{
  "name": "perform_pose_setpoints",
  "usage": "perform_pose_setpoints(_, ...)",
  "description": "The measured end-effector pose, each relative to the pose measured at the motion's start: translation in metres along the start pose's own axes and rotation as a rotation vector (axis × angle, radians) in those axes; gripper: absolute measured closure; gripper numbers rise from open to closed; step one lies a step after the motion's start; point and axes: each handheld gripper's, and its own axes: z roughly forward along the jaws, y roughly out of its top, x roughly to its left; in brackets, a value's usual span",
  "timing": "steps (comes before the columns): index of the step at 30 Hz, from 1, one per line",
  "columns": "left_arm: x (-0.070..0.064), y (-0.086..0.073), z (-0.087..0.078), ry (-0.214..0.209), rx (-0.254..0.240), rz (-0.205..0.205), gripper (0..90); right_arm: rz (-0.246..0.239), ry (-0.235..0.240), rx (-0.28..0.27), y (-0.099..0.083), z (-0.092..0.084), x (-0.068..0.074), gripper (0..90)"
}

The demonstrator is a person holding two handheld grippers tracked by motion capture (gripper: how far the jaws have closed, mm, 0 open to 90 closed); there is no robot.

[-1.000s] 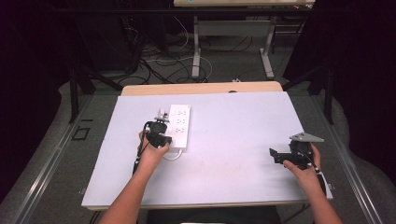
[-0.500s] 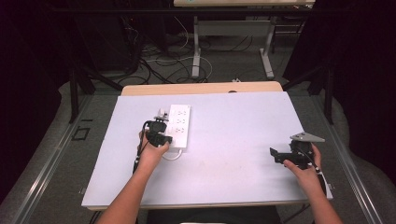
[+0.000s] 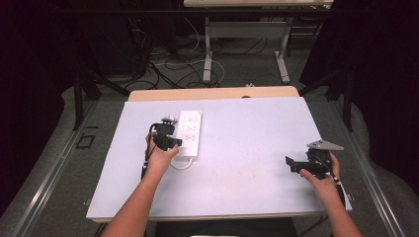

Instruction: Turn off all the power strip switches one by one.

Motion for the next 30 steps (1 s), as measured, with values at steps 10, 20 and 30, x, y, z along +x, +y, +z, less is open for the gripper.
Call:
perform_pose_setpoints(10, 0.007, 0.012, -0.001, 0.002, -0.021, -0.035, 90.0, 0.003, 0.0, 0.001, 0.0, 0.001, -0.001, 0.9)
perform_pose_setpoints(20, 0.012, 0.023, -0.001, -0.002, -0.042, -0.058, 90.0, -0.001, -0.005, 0.003, 0.0, 0.0, -0.001, 0.9)
perform_pose_setpoints(30, 0.016, 0.033, 0.001, -0.005, -0.045, -0.077, 90.0, -0.006, -0.002, 0.002, -0.001, 0.001, -0.001, 0.9)
